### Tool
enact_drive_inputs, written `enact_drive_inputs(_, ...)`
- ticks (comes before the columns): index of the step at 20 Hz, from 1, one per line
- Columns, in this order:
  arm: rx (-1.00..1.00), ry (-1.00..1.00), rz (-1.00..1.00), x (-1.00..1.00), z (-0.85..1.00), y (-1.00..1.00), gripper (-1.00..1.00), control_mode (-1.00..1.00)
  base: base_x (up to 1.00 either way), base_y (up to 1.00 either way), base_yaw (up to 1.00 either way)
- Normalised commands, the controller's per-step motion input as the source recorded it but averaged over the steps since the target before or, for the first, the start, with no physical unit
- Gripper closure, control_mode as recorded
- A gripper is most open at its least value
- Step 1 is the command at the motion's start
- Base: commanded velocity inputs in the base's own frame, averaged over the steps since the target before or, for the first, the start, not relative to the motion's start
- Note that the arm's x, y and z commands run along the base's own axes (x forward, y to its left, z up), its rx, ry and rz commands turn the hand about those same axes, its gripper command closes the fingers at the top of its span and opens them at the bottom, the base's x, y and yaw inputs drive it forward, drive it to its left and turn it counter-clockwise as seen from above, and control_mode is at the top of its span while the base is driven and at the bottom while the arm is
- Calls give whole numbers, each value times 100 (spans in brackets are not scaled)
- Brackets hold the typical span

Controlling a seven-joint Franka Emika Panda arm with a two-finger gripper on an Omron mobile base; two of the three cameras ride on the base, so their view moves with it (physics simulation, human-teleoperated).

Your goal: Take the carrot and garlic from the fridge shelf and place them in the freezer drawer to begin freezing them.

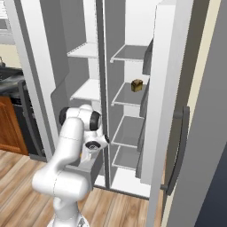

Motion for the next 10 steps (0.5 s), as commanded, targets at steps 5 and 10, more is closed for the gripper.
enact_drive_inputs(5,-3,1,-4,25,-35,0,100,-100,0,0,0)
enact_drive_inputs(10,0,6,-9,25,-26,0,100,-100,0,0,0)
